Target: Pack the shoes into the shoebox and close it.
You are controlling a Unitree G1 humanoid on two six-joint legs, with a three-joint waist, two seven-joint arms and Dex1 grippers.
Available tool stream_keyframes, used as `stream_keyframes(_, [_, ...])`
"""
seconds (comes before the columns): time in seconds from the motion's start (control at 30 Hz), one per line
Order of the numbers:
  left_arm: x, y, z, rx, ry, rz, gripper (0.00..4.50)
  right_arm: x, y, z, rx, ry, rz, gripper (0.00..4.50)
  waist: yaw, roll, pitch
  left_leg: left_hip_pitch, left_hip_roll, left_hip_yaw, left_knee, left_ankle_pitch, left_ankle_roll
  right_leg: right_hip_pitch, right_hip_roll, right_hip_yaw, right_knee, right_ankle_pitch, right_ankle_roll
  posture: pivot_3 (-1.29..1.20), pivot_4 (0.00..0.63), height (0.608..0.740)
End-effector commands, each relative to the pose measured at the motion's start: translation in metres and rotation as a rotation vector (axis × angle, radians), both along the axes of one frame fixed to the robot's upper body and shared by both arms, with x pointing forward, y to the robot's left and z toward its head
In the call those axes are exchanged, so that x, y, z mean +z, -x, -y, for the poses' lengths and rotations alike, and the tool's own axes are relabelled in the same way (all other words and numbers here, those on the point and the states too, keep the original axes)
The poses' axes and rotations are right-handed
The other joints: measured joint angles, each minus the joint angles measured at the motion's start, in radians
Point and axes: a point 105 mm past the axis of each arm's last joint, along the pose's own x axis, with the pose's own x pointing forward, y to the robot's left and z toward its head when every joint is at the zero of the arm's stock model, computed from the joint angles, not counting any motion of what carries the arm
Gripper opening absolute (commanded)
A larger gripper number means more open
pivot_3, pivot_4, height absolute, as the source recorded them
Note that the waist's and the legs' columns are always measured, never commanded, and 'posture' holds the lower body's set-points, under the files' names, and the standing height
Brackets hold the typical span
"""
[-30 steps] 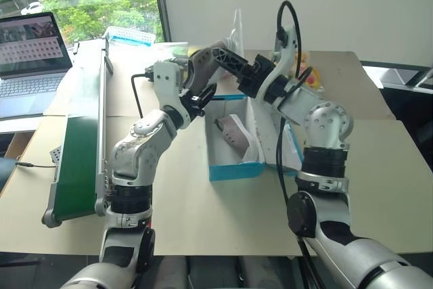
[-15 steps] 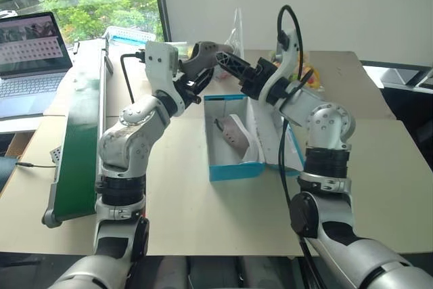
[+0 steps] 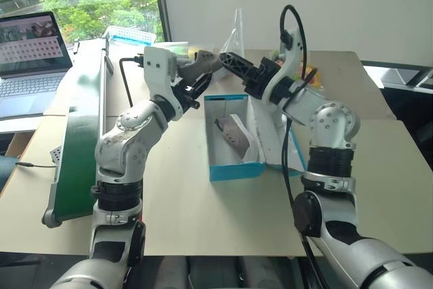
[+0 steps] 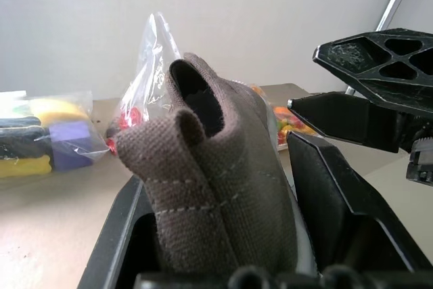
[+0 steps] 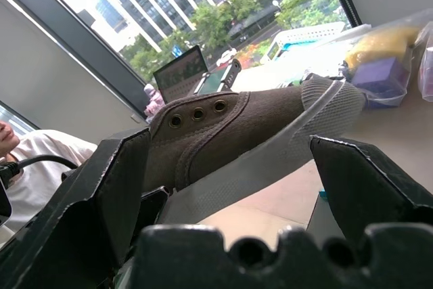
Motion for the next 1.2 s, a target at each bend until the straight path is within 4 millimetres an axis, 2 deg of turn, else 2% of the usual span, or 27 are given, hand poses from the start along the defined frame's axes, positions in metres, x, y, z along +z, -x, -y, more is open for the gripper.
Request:
stream_keyframes(0.03, [0.021,0.01,0.003,-0.018,0.021,0.08,2.36,0.019,0.008,0.0,0.019,-0.02,0.062,4.5,0.001,0.0,0.0,0.0,0.0,0.0,0.0,0.0,0.0,0.0,0.0,0.0,0.0,0.0,0.0,0.0,0.15,0.74])
stream_keyframes(0.1, [0.024,0.011,0.005,-0.018,0.03,0.087,2.36,0.018,0.008,0.003,0.015,-0.016,0.06,4.5,0.002,0.0,0.0,0.0,0.0,0.0,0.0,0.0,0.0,0.0,0.0,0.0,0.0,0.0,0.0,0.0,0.15,0.74])
stream_keyframes(0.27, [0.034,0.013,0.003,-0.01,0.042,0.115,2.36,0.01,0.003,0.031,-0.05,-0.03,0.015,4.5,0.004,0.0,0.0,0.0,0.0,0.0,0.0,0.0,0.0,0.0,0.0,0.0,-0.001,0.0,0.0,0.0,0.15,0.74])
stream_keyframes(0.43, [0.036,0.015,0.007,-0.021,0.049,0.117,2.36,0.008,0.005,0.037,-0.051,-0.039,-0.002,4.5,0.0,0.0,0.0,0.0,0.0,0.0,0.0,0.0,0.0,0.0,0.0,0.0,-0.001,0.0,0.0,0.0,0.15,0.74])
stream_keyframes(0.6, [0.039,0.017,0.018,-0.054,0.063,0.121,2.36,0.012,0.006,0.034,-0.03,-0.076,-0.012,4.5,0.0,0.0,0.0,0.0,0.0,0.0,0.0,0.0,0.0,0.0,0.0,0.0,-0.001,0.0,0.0,0.0,0.15,0.74])
stream_keyframes(0.7, [0.04,0.018,0.023,-0.066,0.07,0.124,2.36,0.017,0.009,0.029,0.005,-0.159,-0.031,4.5,0.0,0.0,0.0,0.0,0.0,0.0,0.0,0.0,0.0,0.001,0.0,0.0,-0.001,0.0,0.0,0.0,0.15,0.74])
stream_keyframes(0.87, [0.04,0.02,0.033,-0.095,0.077,0.125,2.36,0.037,0.009,0.028,0.052,-0.366,-0.057,4.5,0.001,0.001,0.0,-0.001,0.0,0.0,0.0,0.0,0.0,0.0,0.0,0.0,-0.001,0.0,0.0,0.0,0.15,0.74])
stream_keyframes(0.97, [0.04,0.021,0.035,-0.103,0.077,0.126,2.36,0.046,0.009,0.03,0.067,-0.427,-0.065,4.5,0.002,0.001,0.001,-0.001,0.0,0.0,0.0,0.0,0.0,0.0,0.0,0.0,-0.001,0.0,0.0,0.0,0.15,0.74])
stream_keyframes(1.2, [0.044,0.023,0.04,-0.121,0.084,0.136,2.36,0.037,0.008,0.022,0.092,-0.405,-0.114,4.5,0.001,0.001,0.001,-0.001,0.0,0.0,0.0,0.0,0.0,0.0,0.0,0.0,-0.002,0.0,0.0,0.0,0.15,0.74])
